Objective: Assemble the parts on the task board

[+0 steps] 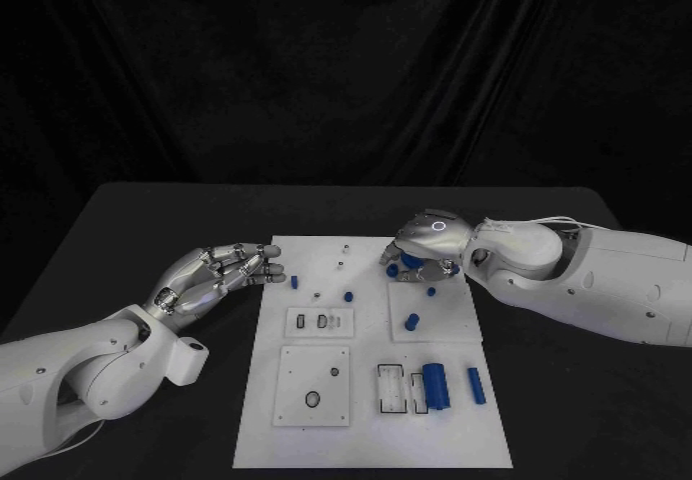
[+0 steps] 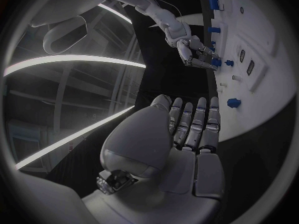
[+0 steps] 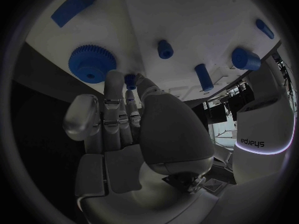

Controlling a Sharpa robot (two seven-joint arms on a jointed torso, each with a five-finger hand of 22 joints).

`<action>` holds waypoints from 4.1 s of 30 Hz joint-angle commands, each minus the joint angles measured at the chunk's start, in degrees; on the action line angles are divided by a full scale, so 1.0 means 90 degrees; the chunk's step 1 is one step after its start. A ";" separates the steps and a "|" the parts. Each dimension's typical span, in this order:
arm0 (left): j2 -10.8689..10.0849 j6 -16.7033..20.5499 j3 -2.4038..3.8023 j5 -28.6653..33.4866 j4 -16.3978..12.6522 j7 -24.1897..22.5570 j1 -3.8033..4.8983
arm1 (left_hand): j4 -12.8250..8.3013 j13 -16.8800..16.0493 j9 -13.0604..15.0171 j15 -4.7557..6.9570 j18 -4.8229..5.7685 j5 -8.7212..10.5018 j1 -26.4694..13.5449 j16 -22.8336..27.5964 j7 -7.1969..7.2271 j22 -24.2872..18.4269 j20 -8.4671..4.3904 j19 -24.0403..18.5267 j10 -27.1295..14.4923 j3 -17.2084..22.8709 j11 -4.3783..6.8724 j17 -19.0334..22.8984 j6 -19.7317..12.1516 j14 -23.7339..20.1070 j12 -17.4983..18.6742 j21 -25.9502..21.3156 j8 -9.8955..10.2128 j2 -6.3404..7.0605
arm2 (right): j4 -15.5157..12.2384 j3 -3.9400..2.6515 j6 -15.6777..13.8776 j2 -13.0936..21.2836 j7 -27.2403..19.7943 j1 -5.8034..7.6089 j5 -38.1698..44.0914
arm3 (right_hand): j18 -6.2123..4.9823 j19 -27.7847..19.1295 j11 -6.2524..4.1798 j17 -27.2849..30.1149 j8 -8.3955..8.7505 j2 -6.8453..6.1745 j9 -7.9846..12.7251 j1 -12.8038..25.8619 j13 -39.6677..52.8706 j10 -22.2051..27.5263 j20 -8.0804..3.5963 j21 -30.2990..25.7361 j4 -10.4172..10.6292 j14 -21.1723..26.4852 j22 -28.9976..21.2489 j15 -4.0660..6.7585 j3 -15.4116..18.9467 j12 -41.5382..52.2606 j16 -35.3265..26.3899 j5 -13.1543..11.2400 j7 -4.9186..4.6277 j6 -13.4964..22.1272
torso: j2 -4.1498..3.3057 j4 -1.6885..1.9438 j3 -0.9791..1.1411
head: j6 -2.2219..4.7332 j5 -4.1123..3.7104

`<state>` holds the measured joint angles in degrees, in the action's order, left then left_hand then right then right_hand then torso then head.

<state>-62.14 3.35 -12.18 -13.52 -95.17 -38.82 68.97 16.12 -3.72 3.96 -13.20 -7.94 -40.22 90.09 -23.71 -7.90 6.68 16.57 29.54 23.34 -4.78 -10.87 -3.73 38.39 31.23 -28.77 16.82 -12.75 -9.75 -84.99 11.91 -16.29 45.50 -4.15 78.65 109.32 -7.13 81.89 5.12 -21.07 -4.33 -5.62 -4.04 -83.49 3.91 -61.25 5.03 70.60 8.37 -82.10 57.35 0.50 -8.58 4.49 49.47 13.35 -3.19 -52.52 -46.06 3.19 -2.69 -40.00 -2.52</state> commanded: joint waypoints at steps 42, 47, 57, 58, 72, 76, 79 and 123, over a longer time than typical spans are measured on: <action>0.0101 -0.0098 0.0004 -0.0001 0.0127 -0.1448 0.0016 | -0.0020 -0.0002 -0.0005 -0.0005 0.0060 -0.0039 0.0111 0.0032 -0.0087 -0.0041 -0.0010 -0.0025 0.0095 0.0343 -0.0103 0.0000 0.0023 -0.0036 0.0085 -0.0037 0.0033 -0.0008 | 0.0239 -0.0005 -0.0087 -0.0588 -0.0254 0.0388 -0.1218 | 0.0165 -0.0068 -0.0291 0.0053 -0.0471 0.0191 -0.0367 -0.0286 -0.0016 -0.1394 -0.0159 0.0308 -0.0270 0.0057 0.0529 0.0198 -0.1082 -0.0015 0.0115 -0.0663 -0.0330 -0.1443 | 0.0106 -0.0023 -0.0022 | 0.0176 0.0224; 0.0131 -0.0110 0.0004 -0.0001 0.0144 -0.1443 0.0016 | -0.0024 -0.0001 -0.0006 -0.0004 0.0062 -0.0035 0.0117 0.0035 -0.0092 -0.0047 -0.0011 -0.0026 0.0098 0.0399 -0.0105 0.0000 0.0021 -0.0042 0.0096 -0.0040 0.0036 -0.0003 | 0.0670 -0.0006 -0.0090 -0.0987 -0.0320 0.0404 -0.1313 | 0.0176 -0.0055 -0.0286 0.0050 -0.0449 0.0187 -0.0367 -0.0302 -0.0021 -0.1377 -0.0159 0.0342 -0.0286 0.0049 0.0588 0.0196 -0.1094 -0.0043 0.0124 -0.0655 -0.0338 -0.1420 | 0.0106 -0.0017 -0.0033 | 0.0117 0.0245; 0.0167 -0.0106 0.0004 -0.0001 0.0153 -0.1453 0.0016 | -0.0029 0.0000 -0.0006 -0.0001 0.0062 -0.0029 0.0122 0.0040 -0.0096 -0.0054 -0.0013 -0.0028 0.0100 0.0456 -0.0104 0.0002 0.0020 -0.0054 0.0109 -0.0045 0.0039 0.0009 | 0.1451 -0.0006 -0.0203 -0.1613 -0.0436 0.0276 -0.1361 | 0.0198 -0.0035 -0.0252 -0.0029 -0.0360 0.0149 -0.0362 -0.0325 -0.0027 -0.1318 -0.0145 0.0418 -0.0331 0.0026 0.0713 0.0174 -0.1139 -0.0098 0.0197 -0.0495 -0.0380 -0.1335 | 0.0087 0.0021 -0.0015 | 0.0112 0.0218; 0.0168 -0.0105 0.0004 -0.0001 0.0153 -0.1454 0.0016 | -0.0029 0.0000 -0.0006 -0.0001 0.0062 -0.0029 0.0122 0.0040 -0.0096 -0.0054 -0.0013 -0.0028 0.0100 0.0456 -0.0104 0.0002 0.0020 -0.0054 0.0109 -0.0045 0.0039 0.0009 | 0.1478 -0.0006 -0.0225 -0.1631 -0.0436 0.0269 -0.1362 | 0.0198 -0.0035 -0.0251 -0.0029 -0.0358 0.0148 -0.0361 -0.0326 -0.0027 -0.1316 -0.0145 0.0418 -0.0332 0.0026 0.0713 0.0173 -0.1140 -0.0098 0.0197 -0.0491 -0.0382 -0.1332 | 0.0085 0.0024 -0.0015 | 0.0114 0.0213; 0.0175 -0.0100 0.0004 -0.0001 0.0159 -0.1450 0.0016 | -0.0031 0.0001 -0.0006 0.0002 0.0061 -0.0025 0.0122 0.0045 -0.0098 -0.0060 -0.0014 -0.0032 0.0101 0.0501 -0.0105 0.0002 0.0019 -0.0063 0.0120 -0.0050 0.0041 0.0020 | 0.1882 -0.0006 -0.0368 -0.1870 -0.0394 0.0189 -0.1373 | 0.0208 -0.0029 -0.0227 -0.0084 -0.0309 0.0122 -0.0353 -0.0325 -0.0029 -0.1265 -0.0132 0.0450 -0.0345 0.0023 0.0768 0.0157 -0.1163 -0.0108 0.0238 -0.0443 -0.0408 -0.1280 | 0.0044 0.0096 -0.0015 | 0.0094 0.0139; 0.0180 -0.0102 0.0004 -0.0001 0.0162 -0.1447 0.0016 | -0.0031 0.0001 -0.0006 0.0002 0.0061 -0.0025 0.0122 0.0045 -0.0098 -0.0060 -0.0014 -0.0032 0.0101 0.0501 -0.0105 0.0002 0.0019 -0.0063 0.0120 -0.0050 0.0041 0.0020 | 0.1919 -0.0006 -0.0386 -0.1899 -0.0392 0.0174 -0.1373 | 0.0211 -0.0032 -0.0215 -0.0076 -0.0286 0.0115 -0.0349 -0.0316 -0.0031 -0.1232 -0.0123 0.0459 -0.0342 0.0026 0.0786 0.0146 -0.1173 -0.0111 0.0237 -0.0444 -0.0419 -0.1256 | 0.0048 0.0066 -0.0007 | 0.0088 0.0147; 0.0182 -0.0107 0.0004 -0.0001 0.0164 -0.1442 0.0016 | -0.0031 0.0001 -0.0006 0.0002 0.0061 -0.0025 0.0122 0.0045 -0.0098 -0.0060 -0.0014 -0.0032 0.0101 0.0501 -0.0105 0.0002 0.0019 -0.0063 0.0120 -0.0050 0.0041 0.0020 | 0.1951 -0.0006 -0.0352 -0.1927 -0.0378 0.0166 -0.1356 | 0.0212 -0.0033 -0.0211 -0.0080 -0.0279 0.0112 -0.0348 -0.0317 -0.0031 -0.1222 -0.0120 0.0463 -0.0344 0.0027 0.0794 0.0144 -0.1177 -0.0111 0.0241 -0.0444 -0.0421 -0.1249 | 0.0055 0.0057 -0.0010 | 0.0069 0.0159; 0.0184 -0.0141 0.0004 0.0340 0.0201 -0.1307 0.0016 | -0.0031 0.0000 -0.0005 0.0005 0.0060 -0.0010 0.0103 0.0053 -0.0129 -0.0084 -0.0012 -0.0053 0.0109 0.0668 -0.0126 0.0001 0.0015 -0.0090 0.0153 -0.0072 0.0048 0.0064 | 0.1804 -0.0006 -0.0253 -0.1869 -0.0347 0.0089 -0.1319 | 0.0228 -0.0070 -0.0132 -0.0035 -0.0114 0.0035 -0.0318 -0.0235 -0.0030 -0.1008 -0.0054 0.0520 -0.0315 0.0073 0.0919 0.0079 -0.1257 -0.0108 0.0228 -0.0432 -0.0500 -0.1076 | 0.0079 0.0035 -0.0021 | -0.0042 0.0182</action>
<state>-60.57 2.68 -12.18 -11.34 -93.34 -38.86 68.97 15.87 -3.72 3.97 -13.14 -7.96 -40.21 90.77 -23.50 -8.64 6.01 16.57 29.54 24.15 0.85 -11.67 -3.74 38.45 30.89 -27.67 16.37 -12.58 -9.53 -68.57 11.86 -18.92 28.63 -7.84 79.65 97.05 -6.26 81.28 3.90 -21.43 -5.70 -4.86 -6.96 -85.64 3.66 -70.82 4.00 75.04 5.45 -81.63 65.57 1.57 -19.69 3.82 51.47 9.29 -7.80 -62.58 -45.35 3.43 -2.85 -40.35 -0.87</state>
